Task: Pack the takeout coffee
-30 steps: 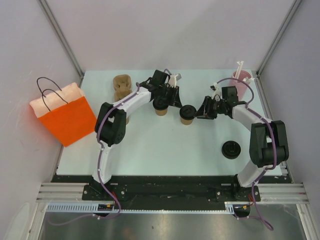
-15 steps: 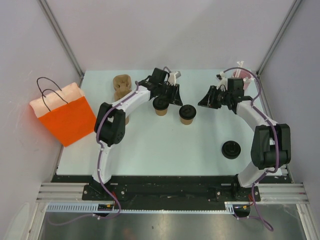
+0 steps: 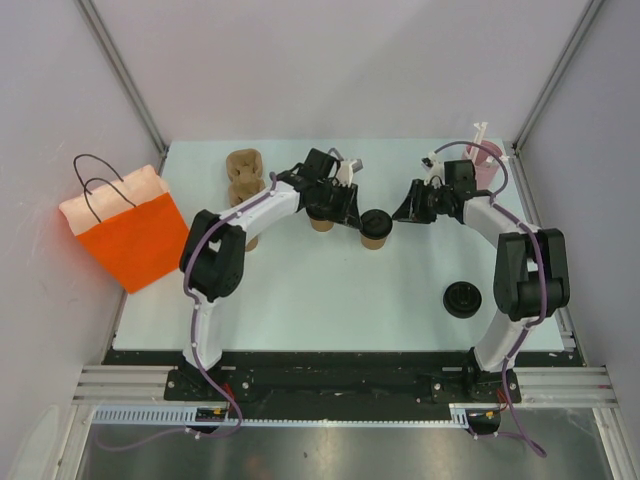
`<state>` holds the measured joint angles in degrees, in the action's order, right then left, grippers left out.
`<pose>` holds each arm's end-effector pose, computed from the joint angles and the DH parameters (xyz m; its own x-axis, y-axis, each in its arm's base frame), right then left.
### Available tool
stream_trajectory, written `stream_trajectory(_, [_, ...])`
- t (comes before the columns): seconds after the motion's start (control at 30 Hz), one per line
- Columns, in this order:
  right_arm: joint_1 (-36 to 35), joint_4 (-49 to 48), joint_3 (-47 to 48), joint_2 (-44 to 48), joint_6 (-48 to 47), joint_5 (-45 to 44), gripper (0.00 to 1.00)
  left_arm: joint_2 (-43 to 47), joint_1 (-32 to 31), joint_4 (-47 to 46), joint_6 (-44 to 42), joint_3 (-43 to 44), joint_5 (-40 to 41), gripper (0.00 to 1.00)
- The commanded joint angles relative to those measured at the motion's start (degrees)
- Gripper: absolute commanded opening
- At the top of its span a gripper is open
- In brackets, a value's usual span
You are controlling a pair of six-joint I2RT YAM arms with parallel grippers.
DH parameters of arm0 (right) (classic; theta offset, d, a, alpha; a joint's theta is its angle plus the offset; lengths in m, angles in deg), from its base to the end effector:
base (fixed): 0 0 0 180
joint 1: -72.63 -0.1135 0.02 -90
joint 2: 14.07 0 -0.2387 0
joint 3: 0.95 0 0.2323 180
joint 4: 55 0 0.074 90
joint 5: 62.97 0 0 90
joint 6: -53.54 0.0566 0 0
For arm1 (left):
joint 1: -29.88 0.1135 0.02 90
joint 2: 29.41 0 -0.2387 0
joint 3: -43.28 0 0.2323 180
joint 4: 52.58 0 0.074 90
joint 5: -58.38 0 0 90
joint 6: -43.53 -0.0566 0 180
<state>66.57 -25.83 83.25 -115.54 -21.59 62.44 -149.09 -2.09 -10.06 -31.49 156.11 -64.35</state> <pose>0.3665 0.0719 0.1914 -0.8204 0.1232 -0.5583 -0.2820 0.7622 0.5827 0.3639 -0.2632 0.2009 -0.8143 0.2519 -0.5230 0.5524 0.6132 -0.5647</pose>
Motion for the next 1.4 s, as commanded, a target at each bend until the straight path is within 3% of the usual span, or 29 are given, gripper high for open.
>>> stream_trajectory(0.0, [-0.8,0.0,1.5,-1.3,-1.6,1.5,0.3,0.9,-0.5,-0.6,0.1,-0.6,-1.1,0.26])
stream_trajectory(0.37, [-1.8,2.6,1.5,-3.3,-2.9,0.8,0.26,-1.6,-0.6,-0.6,-0.4,-0.6,0.3,0.23])
stream_trajectory(0.83, [-2.5,5.2,-3.0,-3.8,-4.2,-1.8,0.0,-4.7,-1.7,-0.6,-3.8,-3.6,4.7,0.18])
stream_trajectory(1.37, [-2.0,-1.2,-11.4,-3.3,-1.2,-2.7,0.0,-5.3,-1.3,-0.7,-5.7,-3.7,6.6,0.17])
